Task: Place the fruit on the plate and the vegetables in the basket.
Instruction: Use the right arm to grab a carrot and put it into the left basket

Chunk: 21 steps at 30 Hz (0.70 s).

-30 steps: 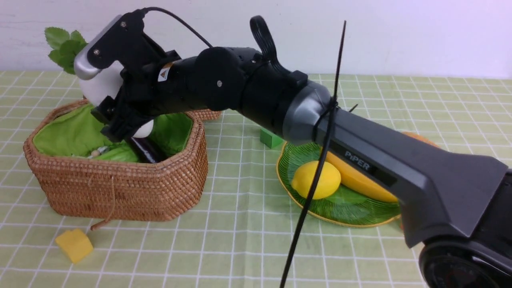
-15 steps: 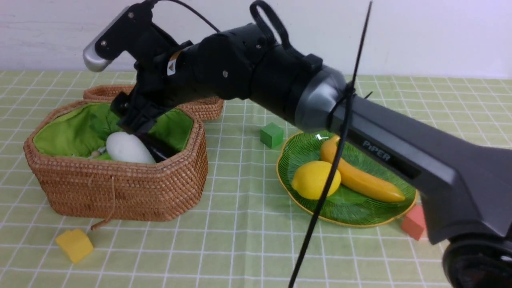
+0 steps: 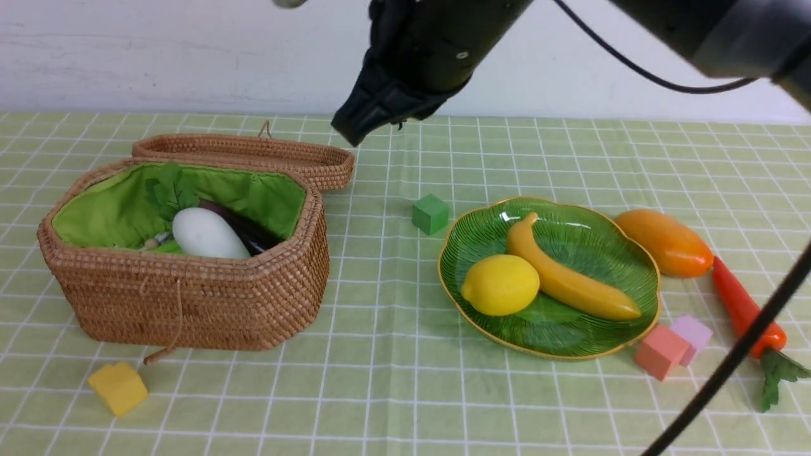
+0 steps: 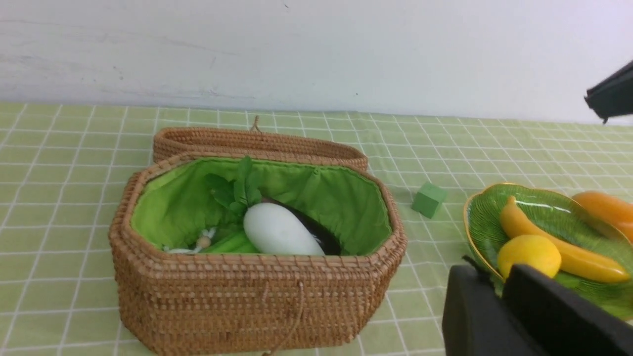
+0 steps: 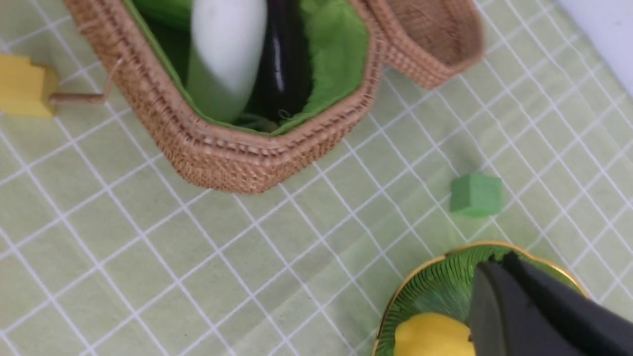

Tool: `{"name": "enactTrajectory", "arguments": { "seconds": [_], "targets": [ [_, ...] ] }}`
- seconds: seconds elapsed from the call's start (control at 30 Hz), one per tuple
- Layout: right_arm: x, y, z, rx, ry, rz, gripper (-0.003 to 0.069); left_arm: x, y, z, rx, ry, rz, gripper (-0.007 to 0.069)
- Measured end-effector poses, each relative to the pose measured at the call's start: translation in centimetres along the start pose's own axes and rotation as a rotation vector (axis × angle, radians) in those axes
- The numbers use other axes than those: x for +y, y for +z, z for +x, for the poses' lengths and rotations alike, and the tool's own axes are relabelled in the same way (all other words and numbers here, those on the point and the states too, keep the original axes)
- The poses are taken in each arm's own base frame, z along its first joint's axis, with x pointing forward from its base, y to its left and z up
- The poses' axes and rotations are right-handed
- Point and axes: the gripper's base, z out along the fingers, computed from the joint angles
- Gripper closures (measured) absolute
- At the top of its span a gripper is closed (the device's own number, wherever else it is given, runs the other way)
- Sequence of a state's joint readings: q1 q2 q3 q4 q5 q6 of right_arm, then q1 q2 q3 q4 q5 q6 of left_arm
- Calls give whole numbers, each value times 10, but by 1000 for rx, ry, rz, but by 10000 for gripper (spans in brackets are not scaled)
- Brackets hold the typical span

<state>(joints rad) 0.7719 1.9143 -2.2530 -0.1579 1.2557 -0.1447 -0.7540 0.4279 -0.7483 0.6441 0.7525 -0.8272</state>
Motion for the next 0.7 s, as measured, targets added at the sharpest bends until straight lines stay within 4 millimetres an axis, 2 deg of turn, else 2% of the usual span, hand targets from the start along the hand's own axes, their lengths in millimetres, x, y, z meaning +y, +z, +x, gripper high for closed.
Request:
{"name": "enactTrajectory", "arguments": {
  "seconds": [0.07, 0.13, 0.17, 0.2, 0.23, 0.27, 0.3, 0.43, 0.47, 0.5, 0.57, 0.63, 0.67, 0.7],
  "targets": [
    [-14, -8, 7, 4, 67, 21, 676, -3, 0, 1, 15, 2, 31, 532],
    [-37, -21, 19, 16, 157, 60, 676, -6, 0, 2, 22, 8, 67, 532],
    [-57, -26, 37, 52, 227, 96, 676, -9, 0, 3, 32, 17, 99, 532],
    [-70, -30, 48, 73, 265, 120, 676, -11, -1, 4, 38, 22, 123, 532],
    [-73, -31, 51, 80, 274, 126, 676, -11, -1, 3, 36, 28, 125, 532],
    [-97, -39, 75, 123, 348, 175, 676, -14, -1, 5, 51, 30, 161, 532],
    [-111, -41, 93, 164, 397, 203, 676, -17, -2, 5, 57, 32, 186, 532],
    [-153, -38, 163, 324, 632, 270, 669, -25, -4, 7, 78, 30, 280, 532],
    [-157, -37, 171, 340, 659, 276, 666, -26, -4, 7, 78, 30, 290, 532],
    [-170, -34, 196, 391, 749, 284, 655, -28, -5, 8, 82, 37, 318, 532],
    [-182, -28, 226, 450, 857, 270, 631, -31, -6, 8, 84, 58, 348, 532],
    [-192, -19, 248, 480, 923, 243, 584, -33, -7, 9, 86, 81, 374, 532],
    [-198, -11, 258, 491, 942, 226, 538, -34, -7, 9, 87, 93, 391, 532],
    [-201, -7, 263, 496, 944, 215, 507, -35, -8, 9, 86, 103, 400, 532]
  ]
}}
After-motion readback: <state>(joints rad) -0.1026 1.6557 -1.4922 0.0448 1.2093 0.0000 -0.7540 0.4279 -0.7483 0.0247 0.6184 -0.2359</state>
